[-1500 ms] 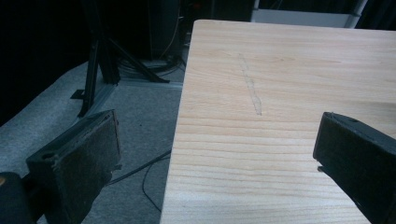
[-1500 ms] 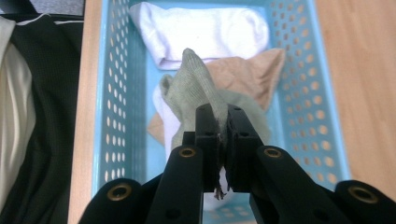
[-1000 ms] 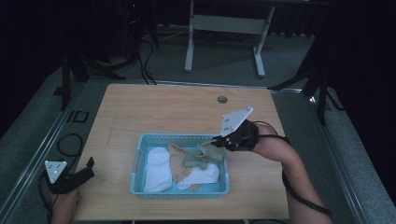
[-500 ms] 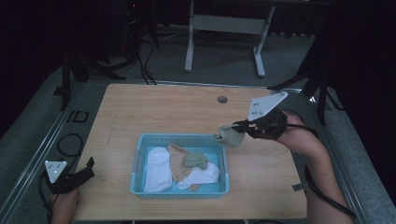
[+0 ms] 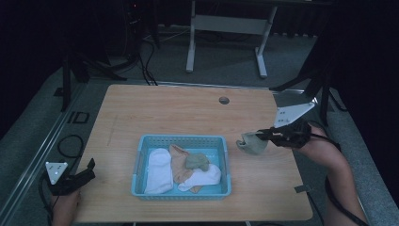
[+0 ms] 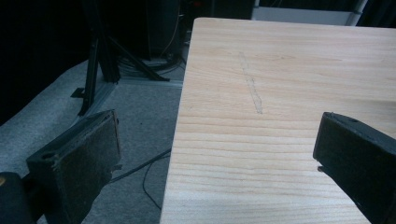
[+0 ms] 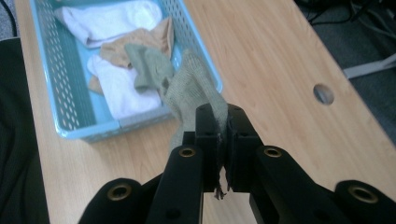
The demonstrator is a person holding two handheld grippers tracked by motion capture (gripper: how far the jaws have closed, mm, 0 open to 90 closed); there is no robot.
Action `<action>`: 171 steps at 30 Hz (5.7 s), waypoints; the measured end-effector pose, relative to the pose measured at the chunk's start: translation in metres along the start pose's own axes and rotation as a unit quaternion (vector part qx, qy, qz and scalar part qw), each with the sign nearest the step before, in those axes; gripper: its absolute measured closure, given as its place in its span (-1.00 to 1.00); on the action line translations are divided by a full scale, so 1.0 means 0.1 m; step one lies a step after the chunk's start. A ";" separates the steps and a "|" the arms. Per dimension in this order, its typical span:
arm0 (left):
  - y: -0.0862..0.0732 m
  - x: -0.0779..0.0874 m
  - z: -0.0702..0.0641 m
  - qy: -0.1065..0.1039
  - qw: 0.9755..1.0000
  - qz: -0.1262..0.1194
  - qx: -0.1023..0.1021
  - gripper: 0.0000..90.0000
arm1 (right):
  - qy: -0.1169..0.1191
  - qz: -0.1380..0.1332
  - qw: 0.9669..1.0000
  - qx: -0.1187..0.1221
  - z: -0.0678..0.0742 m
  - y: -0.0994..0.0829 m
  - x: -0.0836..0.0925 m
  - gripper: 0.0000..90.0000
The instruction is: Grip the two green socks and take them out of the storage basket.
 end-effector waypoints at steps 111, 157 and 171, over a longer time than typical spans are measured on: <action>0.00 0.00 0.00 -0.005 1.000 -0.002 0.005 -0.99 | 0.166 0.102 0.981 0.015 0.84 -0.18 -2.04 0.37; 0.00 0.00 0.00 -0.005 1.000 -0.003 0.003 -0.99 | 0.138 0.036 0.988 0.056 0.67 0.43 -1.44 0.90; 0.00 0.00 0.00 -0.003 1.000 0.000 0.003 -0.99 | 0.085 0.004 0.996 0.034 0.35 0.44 -0.96 0.90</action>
Point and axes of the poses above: each handheld gripper's, and its own axes: x roughly backward along the jaws, y roughly out of its top, z roughly to its left, the point moved 9 cm from there along -x, roughly forward along the jaws, and after that the axes turned 12 degrees about -z, right-handed, at the moved point
